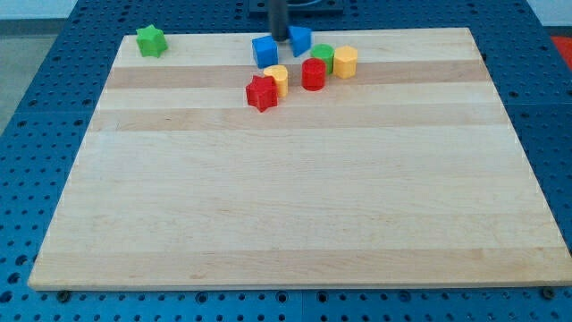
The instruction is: Separate hexagon from triangle
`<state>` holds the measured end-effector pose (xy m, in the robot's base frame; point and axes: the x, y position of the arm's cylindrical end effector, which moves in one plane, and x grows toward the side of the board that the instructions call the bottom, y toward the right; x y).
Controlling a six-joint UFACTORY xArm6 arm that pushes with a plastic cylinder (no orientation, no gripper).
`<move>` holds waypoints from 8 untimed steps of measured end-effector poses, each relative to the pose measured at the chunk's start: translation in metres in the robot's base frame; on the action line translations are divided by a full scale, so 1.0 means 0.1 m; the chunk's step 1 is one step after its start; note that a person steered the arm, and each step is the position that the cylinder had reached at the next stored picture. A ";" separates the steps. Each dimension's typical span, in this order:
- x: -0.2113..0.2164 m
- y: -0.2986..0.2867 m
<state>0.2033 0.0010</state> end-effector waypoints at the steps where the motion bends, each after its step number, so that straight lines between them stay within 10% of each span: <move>1: 0.13 0.65; 5: 1.23 0.97; 8: 0.51 0.88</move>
<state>0.2538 0.0886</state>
